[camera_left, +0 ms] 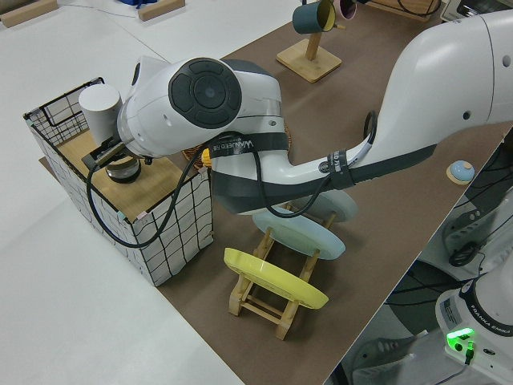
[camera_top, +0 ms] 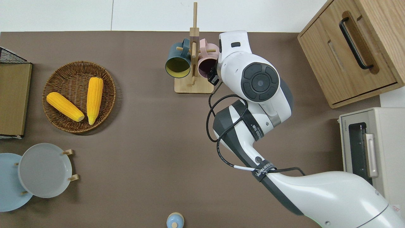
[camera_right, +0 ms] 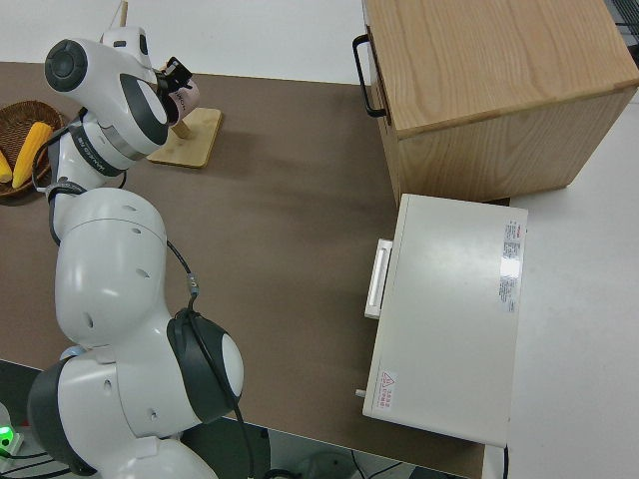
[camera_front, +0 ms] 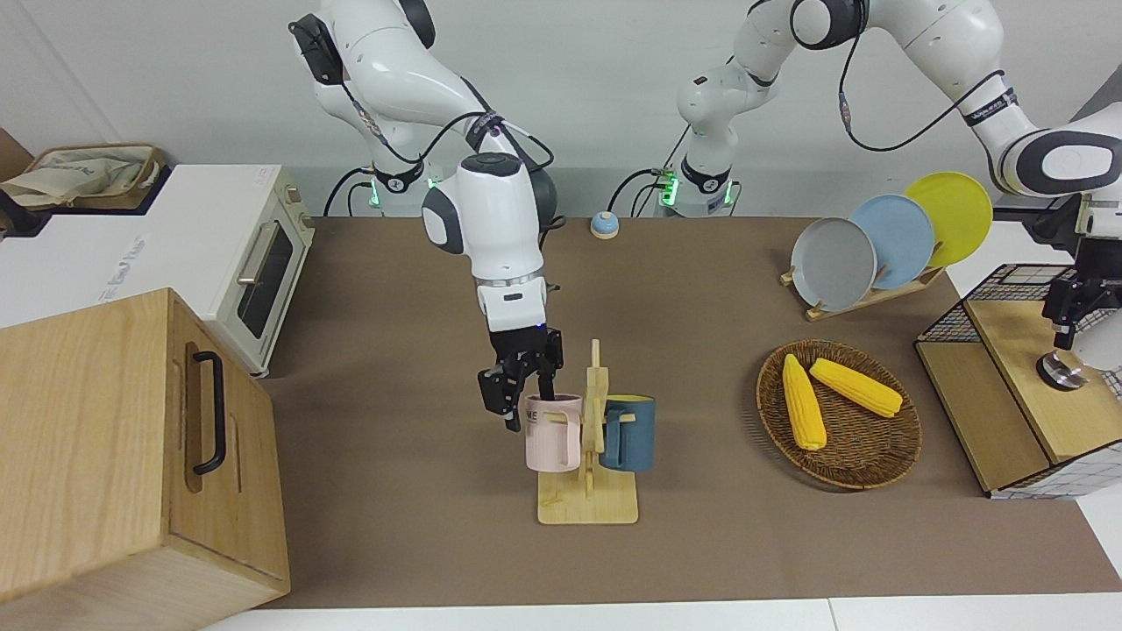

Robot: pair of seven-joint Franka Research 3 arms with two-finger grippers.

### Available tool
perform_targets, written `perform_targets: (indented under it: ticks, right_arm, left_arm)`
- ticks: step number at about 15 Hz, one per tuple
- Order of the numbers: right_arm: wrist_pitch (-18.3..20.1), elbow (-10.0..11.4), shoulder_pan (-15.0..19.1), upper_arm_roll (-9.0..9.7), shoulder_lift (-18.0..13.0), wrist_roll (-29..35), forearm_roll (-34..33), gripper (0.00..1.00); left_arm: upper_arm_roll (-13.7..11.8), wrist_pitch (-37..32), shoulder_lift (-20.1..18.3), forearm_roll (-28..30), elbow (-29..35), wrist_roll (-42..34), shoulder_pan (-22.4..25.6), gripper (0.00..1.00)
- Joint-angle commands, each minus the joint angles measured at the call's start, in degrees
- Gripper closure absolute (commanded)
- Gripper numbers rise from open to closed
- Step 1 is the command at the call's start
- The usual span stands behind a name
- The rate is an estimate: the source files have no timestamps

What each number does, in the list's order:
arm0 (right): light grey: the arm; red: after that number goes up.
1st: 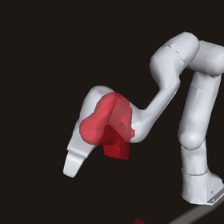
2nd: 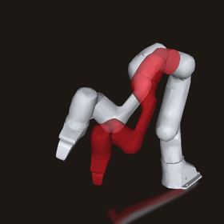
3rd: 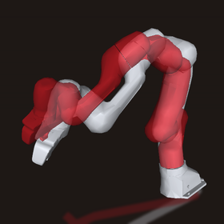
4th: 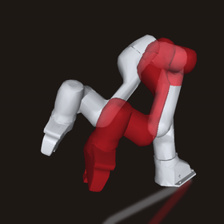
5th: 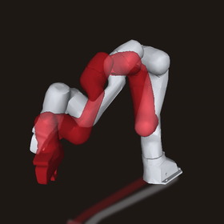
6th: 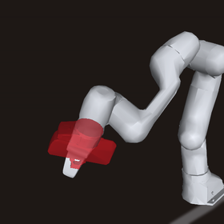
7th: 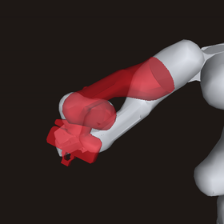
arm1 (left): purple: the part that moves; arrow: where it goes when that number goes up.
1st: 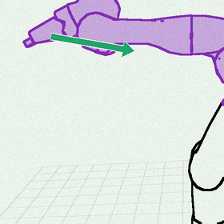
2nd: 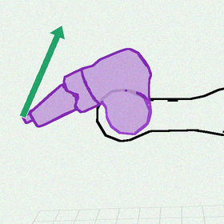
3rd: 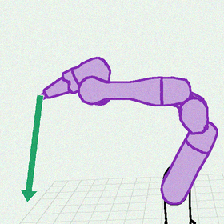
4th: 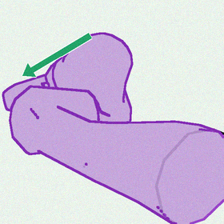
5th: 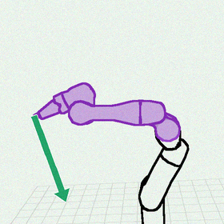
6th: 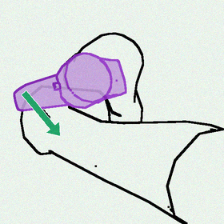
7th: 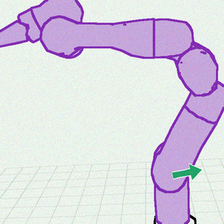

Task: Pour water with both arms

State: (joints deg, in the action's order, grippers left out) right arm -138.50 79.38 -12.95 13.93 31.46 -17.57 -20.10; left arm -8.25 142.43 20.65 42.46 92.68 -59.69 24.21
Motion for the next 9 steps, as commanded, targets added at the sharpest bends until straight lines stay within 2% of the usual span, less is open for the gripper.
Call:
perform_targets:
  ticks: [1, 3, 7, 8, 9]
  right_arm:
    - [-0.5, -1.9, 0.6, 1.01, 1.4, -1.2, -1.4, 0.742]
    - [-0.5, -1.8, 0.6, 1.01, 1.5, -1.2, -1.4, 0.77]
    - [-0.5, -1.8, 0.6, 1.01, 1.4, -1.1, -1.3, 0.795]
    - [-0.5, -1.8, 0.6, 1.01, 1.5, -1.0, -1.3, 0.814]
    - [-0.5, -1.8, 0.6, 1.01, 1.5, -0.9, -1.3, 0.819]
  left_arm:
    - [0.1, 1.5, 0.8, 2.0, -1.0, -1.2, -0.4, 0.19]
    - [0.1, 1.5, 0.8, 2.1, -1.4, -0.9, -0.3, 0.28]
    - [0.2, 1.5, 0.8, 2.1, -1.8, -0.3, -0.3, 0.3]
    - [0.2, 1.5, 0.8, 2.1, -1.8, 0.0, -0.4, 0.37]
    - [0.1, 1.5, 0.8, 2.1, -1.8, 0.7, -0.4, 0.52]
